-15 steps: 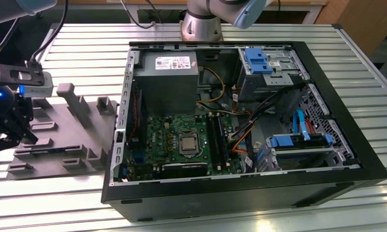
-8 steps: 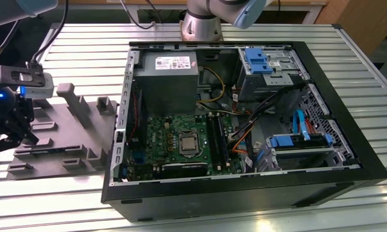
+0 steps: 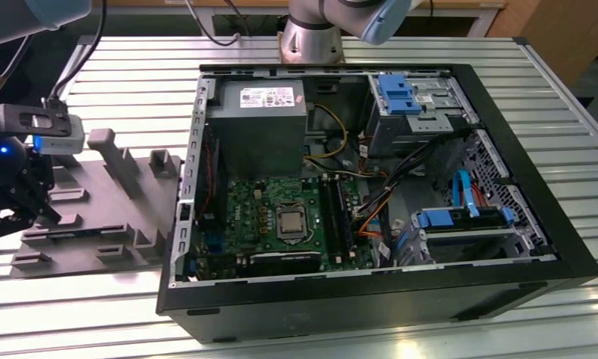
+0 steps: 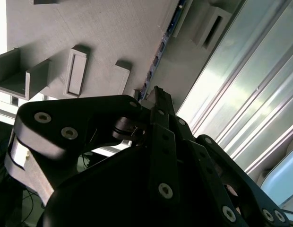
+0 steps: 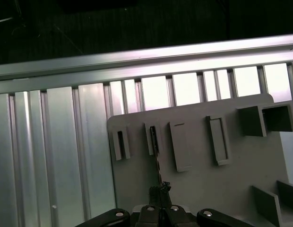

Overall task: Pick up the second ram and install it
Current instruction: 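Pick up the second ram and move it above second insertion slot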

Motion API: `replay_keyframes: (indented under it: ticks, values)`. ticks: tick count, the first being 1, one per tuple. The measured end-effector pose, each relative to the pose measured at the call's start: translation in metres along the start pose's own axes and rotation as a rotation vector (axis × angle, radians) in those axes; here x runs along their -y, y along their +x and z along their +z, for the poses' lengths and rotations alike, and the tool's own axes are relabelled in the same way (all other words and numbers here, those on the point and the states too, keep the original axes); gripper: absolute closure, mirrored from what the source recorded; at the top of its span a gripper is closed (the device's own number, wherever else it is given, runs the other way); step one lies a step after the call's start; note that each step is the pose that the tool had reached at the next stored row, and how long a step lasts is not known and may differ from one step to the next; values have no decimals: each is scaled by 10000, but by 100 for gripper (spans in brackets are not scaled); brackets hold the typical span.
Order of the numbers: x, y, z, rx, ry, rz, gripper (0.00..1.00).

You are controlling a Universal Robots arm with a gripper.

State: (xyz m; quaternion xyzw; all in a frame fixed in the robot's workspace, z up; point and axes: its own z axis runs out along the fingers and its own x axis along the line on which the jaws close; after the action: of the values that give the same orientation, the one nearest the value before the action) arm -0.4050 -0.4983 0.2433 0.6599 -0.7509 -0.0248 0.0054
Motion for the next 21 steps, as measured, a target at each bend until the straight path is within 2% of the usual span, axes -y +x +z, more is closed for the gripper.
replay_keyframes:
  ticks: [21]
  values:
    - [4, 2, 93, -1, -1, -29, 89]
